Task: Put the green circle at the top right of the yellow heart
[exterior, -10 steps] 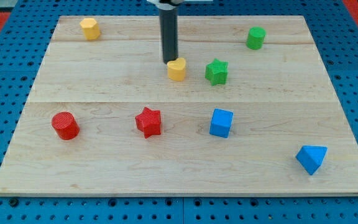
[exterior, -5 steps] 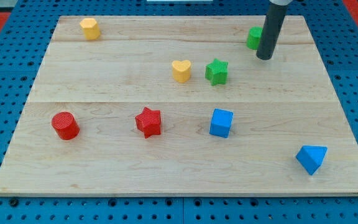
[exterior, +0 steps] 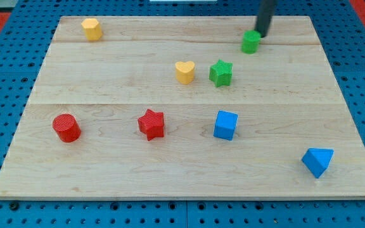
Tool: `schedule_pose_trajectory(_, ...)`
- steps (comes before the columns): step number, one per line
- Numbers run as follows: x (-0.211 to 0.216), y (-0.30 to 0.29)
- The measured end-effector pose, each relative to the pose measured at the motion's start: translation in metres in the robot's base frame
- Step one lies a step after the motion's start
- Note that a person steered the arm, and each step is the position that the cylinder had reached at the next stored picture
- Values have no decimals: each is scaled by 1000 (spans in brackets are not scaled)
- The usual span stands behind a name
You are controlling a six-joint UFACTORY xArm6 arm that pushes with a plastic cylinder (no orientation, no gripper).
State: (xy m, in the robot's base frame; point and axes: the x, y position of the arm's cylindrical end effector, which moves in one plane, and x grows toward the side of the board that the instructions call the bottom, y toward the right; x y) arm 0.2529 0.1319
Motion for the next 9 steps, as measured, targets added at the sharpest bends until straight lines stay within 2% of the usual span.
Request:
schedule_pose_trajectory(1, 14, -21)
schedule_pose_trajectory(2, 59, -17)
schedule_pose_trajectory(3, 77, 58)
schedule_pose_trajectory(4, 125, 81)
schedule_pose_trajectory(5, 124, 33)
schedule_pose_trajectory(7, 78, -10)
schedule_pose_trajectory(9, 72, -77)
